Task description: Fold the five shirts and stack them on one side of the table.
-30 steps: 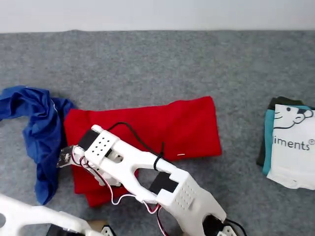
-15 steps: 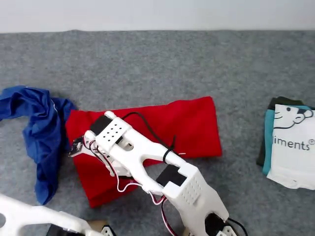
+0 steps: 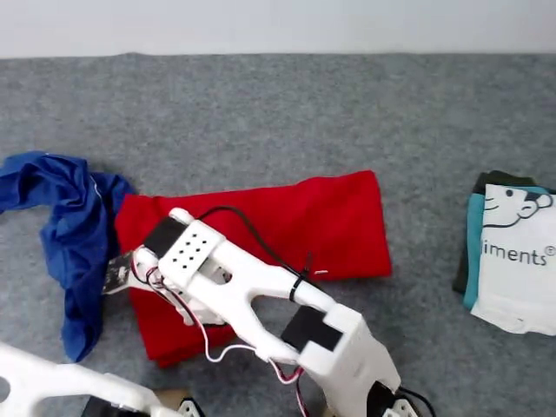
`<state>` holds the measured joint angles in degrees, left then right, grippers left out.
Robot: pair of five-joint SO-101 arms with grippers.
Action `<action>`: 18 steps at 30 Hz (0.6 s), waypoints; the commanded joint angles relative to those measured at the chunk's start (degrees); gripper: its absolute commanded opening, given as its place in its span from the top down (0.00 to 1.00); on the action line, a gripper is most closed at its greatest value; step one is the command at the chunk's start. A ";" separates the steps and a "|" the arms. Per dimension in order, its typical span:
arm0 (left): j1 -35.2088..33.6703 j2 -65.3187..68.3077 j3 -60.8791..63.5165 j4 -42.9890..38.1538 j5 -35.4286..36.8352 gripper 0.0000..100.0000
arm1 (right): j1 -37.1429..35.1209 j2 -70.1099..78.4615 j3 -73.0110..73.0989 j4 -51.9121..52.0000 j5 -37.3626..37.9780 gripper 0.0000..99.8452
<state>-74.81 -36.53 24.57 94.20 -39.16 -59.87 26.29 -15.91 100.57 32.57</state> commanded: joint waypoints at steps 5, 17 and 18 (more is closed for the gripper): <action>0.26 -1.49 -0.31 0.09 0.09 1.00 | -0.40 -12.88 7.03 2.07 3.25 0.79; 0.26 -1.14 -0.22 0.09 0.09 1.00 | -7.08 -7.96 9.05 -9.45 3.96 0.79; 0.26 -1.14 -0.22 0.09 0.09 1.00 | -7.96 -7.34 9.05 -9.80 3.96 0.79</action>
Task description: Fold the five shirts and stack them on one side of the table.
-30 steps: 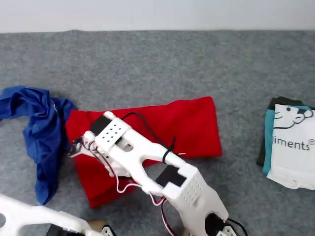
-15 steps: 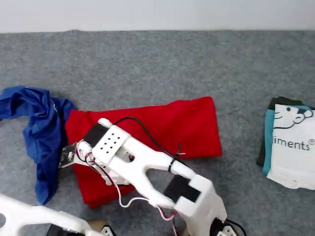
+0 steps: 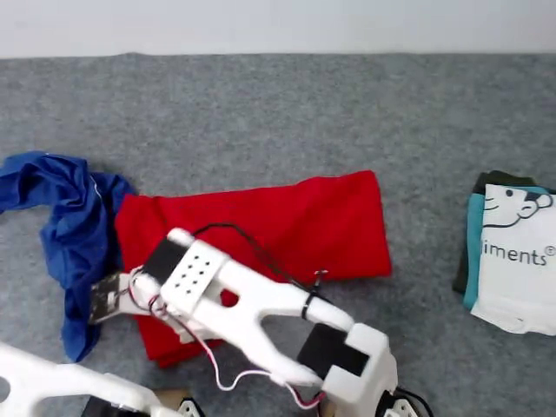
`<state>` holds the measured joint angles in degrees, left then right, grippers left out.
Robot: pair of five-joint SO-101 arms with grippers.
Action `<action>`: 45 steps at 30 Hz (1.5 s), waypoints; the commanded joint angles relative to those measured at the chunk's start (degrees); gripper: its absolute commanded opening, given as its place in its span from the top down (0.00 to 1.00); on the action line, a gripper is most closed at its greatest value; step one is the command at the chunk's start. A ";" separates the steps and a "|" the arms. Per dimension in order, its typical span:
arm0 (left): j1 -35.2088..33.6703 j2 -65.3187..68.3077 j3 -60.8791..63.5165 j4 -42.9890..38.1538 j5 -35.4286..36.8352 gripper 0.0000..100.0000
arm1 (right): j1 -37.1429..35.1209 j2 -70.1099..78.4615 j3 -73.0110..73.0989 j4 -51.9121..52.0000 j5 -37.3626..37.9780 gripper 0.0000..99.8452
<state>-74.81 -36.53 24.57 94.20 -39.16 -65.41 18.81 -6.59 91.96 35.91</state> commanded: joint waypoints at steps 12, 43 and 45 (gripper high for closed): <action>0.26 -1.14 -0.22 0.09 0.09 1.00 | -6.20 4.44 2.20 -8.92 -1.32 0.79; 0.26 -1.49 -0.22 0.44 0.09 1.00 | -4.18 17.45 -4.40 -12.44 -1.14 0.99; 0.26 -1.49 -0.22 0.44 0.09 1.00 | -3.56 17.36 -5.19 -11.21 -0.35 0.99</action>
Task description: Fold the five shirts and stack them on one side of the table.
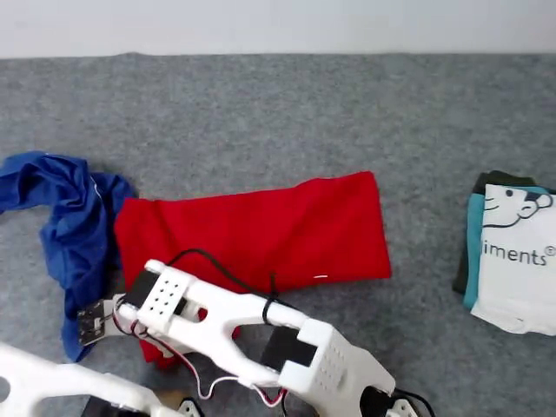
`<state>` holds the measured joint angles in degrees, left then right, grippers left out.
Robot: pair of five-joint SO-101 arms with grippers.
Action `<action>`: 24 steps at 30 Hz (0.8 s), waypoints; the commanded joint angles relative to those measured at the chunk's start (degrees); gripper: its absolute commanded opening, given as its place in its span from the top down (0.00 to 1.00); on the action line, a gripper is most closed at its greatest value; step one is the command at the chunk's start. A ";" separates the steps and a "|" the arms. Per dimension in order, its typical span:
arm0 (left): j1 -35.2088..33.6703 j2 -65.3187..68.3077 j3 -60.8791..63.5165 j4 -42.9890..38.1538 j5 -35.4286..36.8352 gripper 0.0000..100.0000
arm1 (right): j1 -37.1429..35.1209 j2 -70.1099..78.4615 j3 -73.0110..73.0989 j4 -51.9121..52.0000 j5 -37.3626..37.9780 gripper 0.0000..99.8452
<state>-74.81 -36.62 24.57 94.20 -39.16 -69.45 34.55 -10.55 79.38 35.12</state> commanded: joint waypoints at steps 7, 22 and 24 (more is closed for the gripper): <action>0.26 -1.41 -0.22 0.44 0.09 1.00 | 4.97 1.63 -14.77 12.09 0.79 0.99; 0.26 -1.14 -0.22 0.26 0.09 1.00 | 18.42 2.95 -25.58 7.96 4.57 0.99; 0.26 -1.14 -0.22 0.26 0.09 1.00 | 19.91 4.26 -25.58 6.11 4.57 0.99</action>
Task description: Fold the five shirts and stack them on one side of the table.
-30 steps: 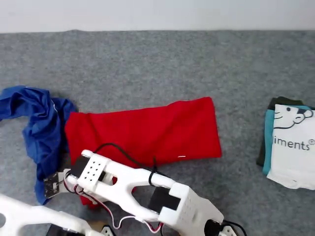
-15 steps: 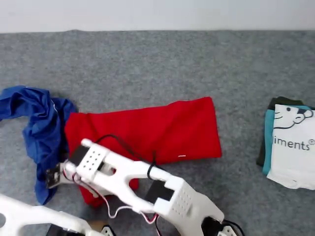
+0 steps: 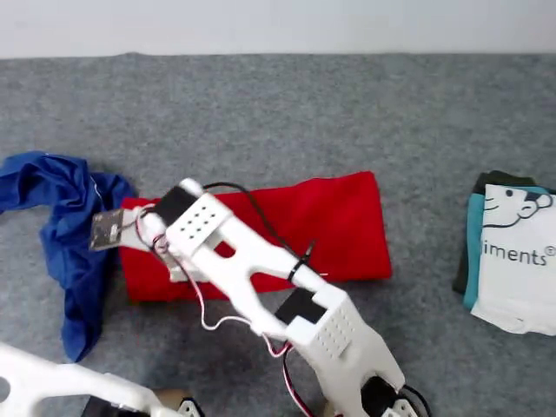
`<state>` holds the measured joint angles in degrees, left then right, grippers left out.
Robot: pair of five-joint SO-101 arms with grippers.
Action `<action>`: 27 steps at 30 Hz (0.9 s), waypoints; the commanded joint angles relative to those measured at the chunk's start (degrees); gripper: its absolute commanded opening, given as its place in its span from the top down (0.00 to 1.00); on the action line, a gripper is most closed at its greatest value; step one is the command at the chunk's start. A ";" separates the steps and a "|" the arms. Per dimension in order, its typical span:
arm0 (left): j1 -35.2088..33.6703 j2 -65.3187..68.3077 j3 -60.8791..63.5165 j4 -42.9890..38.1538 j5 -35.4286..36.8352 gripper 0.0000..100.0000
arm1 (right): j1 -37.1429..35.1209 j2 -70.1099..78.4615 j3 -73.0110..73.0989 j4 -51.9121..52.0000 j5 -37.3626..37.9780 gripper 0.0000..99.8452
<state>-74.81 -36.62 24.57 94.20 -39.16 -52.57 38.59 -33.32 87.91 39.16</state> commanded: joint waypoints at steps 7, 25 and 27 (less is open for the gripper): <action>0.26 -1.32 -0.22 0.44 0.09 1.00 | 6.46 2.68 -2.81 -3.30 -2.20 0.87; 0.26 -1.41 -0.22 0.44 -0.09 1.00 | 7.69 6.29 -28.13 12.53 -8.97 0.96; 0.26 -1.41 -0.22 0.44 -0.09 1.00 | 7.78 6.29 -28.66 14.90 -9.05 0.99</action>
<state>-74.81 -36.62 24.57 94.20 -39.16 -44.48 46.07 -58.29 99.43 30.73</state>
